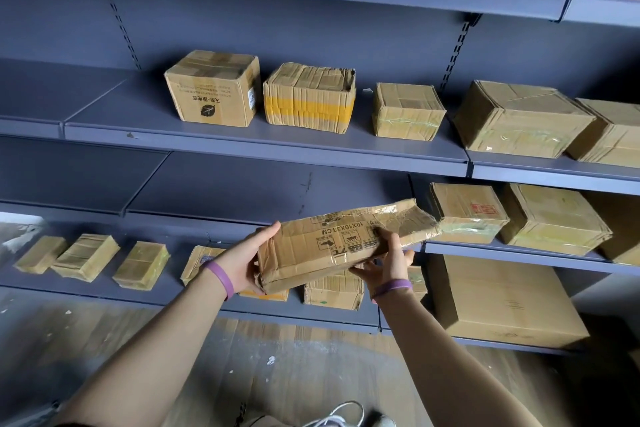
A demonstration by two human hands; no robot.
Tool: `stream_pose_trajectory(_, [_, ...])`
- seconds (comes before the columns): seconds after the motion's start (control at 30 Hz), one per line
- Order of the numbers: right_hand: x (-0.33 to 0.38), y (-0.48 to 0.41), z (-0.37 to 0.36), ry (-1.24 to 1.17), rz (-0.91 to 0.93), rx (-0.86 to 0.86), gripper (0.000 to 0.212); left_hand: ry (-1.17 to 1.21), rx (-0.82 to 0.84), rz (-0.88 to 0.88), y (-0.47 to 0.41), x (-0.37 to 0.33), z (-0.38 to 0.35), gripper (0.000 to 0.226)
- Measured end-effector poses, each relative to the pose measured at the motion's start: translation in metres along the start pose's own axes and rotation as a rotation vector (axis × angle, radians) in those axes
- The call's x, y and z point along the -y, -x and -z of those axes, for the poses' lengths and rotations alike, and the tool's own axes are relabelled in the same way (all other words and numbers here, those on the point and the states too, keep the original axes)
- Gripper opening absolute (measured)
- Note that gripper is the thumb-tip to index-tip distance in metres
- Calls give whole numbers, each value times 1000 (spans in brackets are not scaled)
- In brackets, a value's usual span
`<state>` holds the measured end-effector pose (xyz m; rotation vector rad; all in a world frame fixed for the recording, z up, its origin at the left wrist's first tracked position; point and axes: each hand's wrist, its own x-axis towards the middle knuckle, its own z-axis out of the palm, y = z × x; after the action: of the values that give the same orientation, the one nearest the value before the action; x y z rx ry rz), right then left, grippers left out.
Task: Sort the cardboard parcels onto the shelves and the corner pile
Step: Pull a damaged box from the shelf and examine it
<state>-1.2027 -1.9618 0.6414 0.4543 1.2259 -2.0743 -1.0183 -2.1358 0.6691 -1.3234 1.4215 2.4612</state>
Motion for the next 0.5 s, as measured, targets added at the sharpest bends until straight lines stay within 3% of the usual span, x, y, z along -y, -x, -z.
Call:
stream_pose_trajectory(0.17, [2, -6, 9, -10, -50, 152, 53, -44, -75, -109, 1, 2, -4, 66])
stream_pose_trajectory(0.23, [3, -8, 12, 30, -67, 126, 29, -10, -99, -242, 1, 4, -8, 65])
stream_pose_trajectory(0.27, [1, -11, 14, 46, -71, 78, 27, -7, -93, -291, 0, 5, -8, 73])
stream_pose_trajectory(0.3, [0, -12, 14, 66, -79, 36, 36, -10, -72, -328, -1, 6, -7, 85])
stream_pose_trajectory(0.37, [-4, -13, 12, 112, -78, -30, 79, -29, -29, -368, -2, 7, -6, 99])
stream_pose_trajectory(0.43, [-8, -12, 12, 161, -80, -85, 123, -38, -4, -402, -2, 8, -5, 96])
stream_pose_trajectory(0.5, [-17, -28, 18, 180, -68, -125, 142, -70, -4, -441, 0, 7, -6, 91])
